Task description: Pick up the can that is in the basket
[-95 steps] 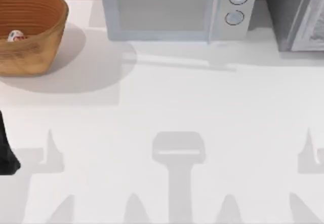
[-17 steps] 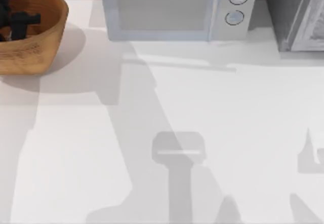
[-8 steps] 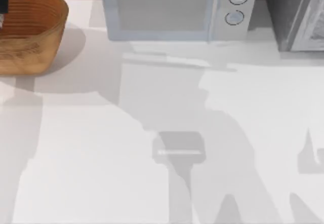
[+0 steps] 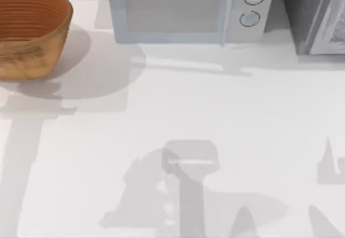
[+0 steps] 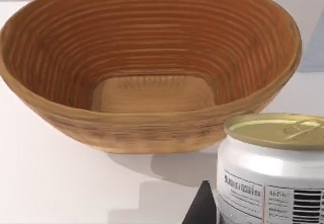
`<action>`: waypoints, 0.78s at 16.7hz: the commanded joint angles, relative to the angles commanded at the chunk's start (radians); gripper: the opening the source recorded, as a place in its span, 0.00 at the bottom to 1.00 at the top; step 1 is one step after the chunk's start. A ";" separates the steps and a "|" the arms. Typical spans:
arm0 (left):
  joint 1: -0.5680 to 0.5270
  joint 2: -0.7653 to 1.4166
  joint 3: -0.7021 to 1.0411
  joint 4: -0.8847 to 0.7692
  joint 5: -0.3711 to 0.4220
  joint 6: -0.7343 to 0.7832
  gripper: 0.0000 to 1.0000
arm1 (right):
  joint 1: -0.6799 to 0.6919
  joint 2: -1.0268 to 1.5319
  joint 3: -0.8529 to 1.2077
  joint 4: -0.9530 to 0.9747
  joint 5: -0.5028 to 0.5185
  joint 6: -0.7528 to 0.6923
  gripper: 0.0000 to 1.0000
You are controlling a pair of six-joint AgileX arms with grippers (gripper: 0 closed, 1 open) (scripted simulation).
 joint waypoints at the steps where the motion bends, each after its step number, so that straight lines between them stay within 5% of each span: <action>1: -0.004 -0.129 -0.112 0.049 -0.007 -0.006 0.00 | 0.000 0.000 0.000 0.000 0.000 0.000 1.00; 7: -0.026 -0.729 -0.671 0.324 -0.045 -0.040 0.00 | 0.000 0.000 0.000 0.000 0.000 0.000 1.00; 13: -0.036 -0.960 -0.890 0.472 -0.065 -0.055 0.00 | 0.000 0.000 0.000 0.000 0.000 0.000 1.00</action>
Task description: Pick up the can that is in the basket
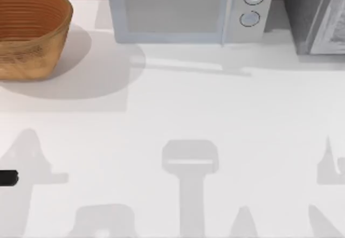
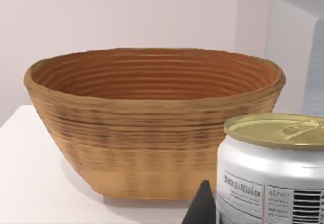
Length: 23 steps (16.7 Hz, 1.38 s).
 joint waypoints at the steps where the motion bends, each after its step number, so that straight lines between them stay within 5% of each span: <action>1: 0.000 -0.001 -0.001 0.001 0.000 0.000 0.00 | 0.000 0.000 0.000 0.000 0.000 0.000 1.00; 11: -0.014 0.149 0.062 0.091 0.071 -0.004 0.00 | 0.000 0.000 0.000 0.000 0.000 0.000 1.00; 16: -0.065 0.522 0.203 0.303 0.261 -0.017 0.00 | 0.000 0.000 0.000 0.000 0.000 0.000 1.00; 23: -0.160 1.264 0.470 0.697 0.633 -0.034 0.00 | 0.000 0.000 0.000 0.000 0.000 0.000 1.00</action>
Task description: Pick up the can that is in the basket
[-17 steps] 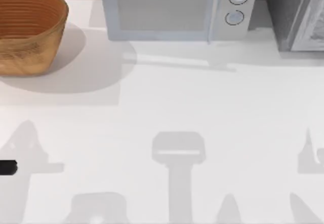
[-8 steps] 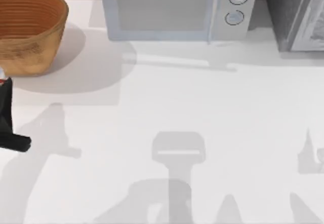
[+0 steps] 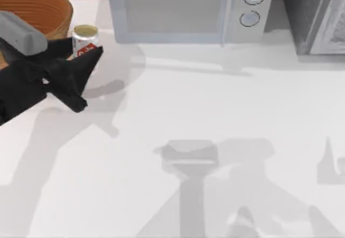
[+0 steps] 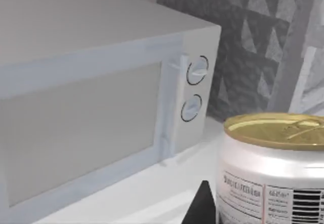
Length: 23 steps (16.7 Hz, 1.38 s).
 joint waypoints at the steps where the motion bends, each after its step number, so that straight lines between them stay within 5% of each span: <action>1: -0.014 0.112 0.041 0.060 0.057 -0.001 0.00 | 0.000 0.000 0.000 0.000 0.000 0.000 1.00; 8: -0.101 0.816 0.327 0.459 0.427 0.019 0.00 | 0.000 0.000 0.000 0.000 0.000 0.000 1.00; 13: -0.142 1.134 0.490 0.673 0.612 0.052 0.00 | 0.000 0.000 0.000 0.000 0.000 0.000 1.00; 22: -0.155 1.228 0.547 0.745 0.671 0.068 0.00 | 0.000 0.000 0.000 0.000 0.000 0.000 1.00; 23: -0.155 1.228 0.547 0.745 0.671 0.068 0.08 | 0.000 0.000 0.000 0.000 0.000 0.000 1.00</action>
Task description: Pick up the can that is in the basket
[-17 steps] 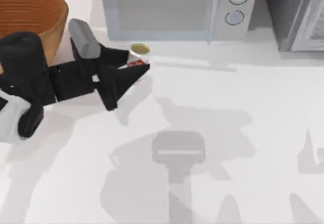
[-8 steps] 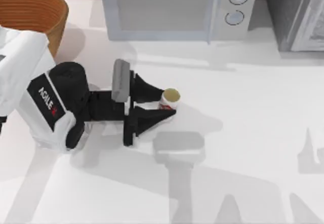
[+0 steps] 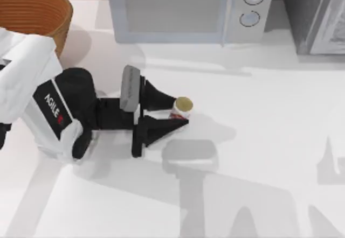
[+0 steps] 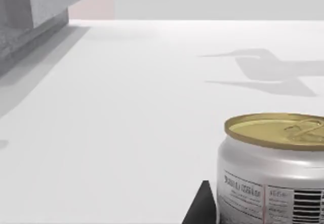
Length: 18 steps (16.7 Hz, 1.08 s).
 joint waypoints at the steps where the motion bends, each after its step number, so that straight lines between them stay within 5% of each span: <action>1: 0.000 0.000 0.000 0.000 0.000 0.000 0.15 | 0.000 0.000 0.000 0.000 0.000 0.000 1.00; 12: 0.000 0.000 0.000 0.000 0.000 0.000 0.98 | 0.000 0.000 0.000 0.000 0.000 0.000 1.00; 18: 0.000 0.000 0.000 0.000 0.000 0.000 1.00 | 0.000 0.000 0.000 0.000 0.000 0.000 1.00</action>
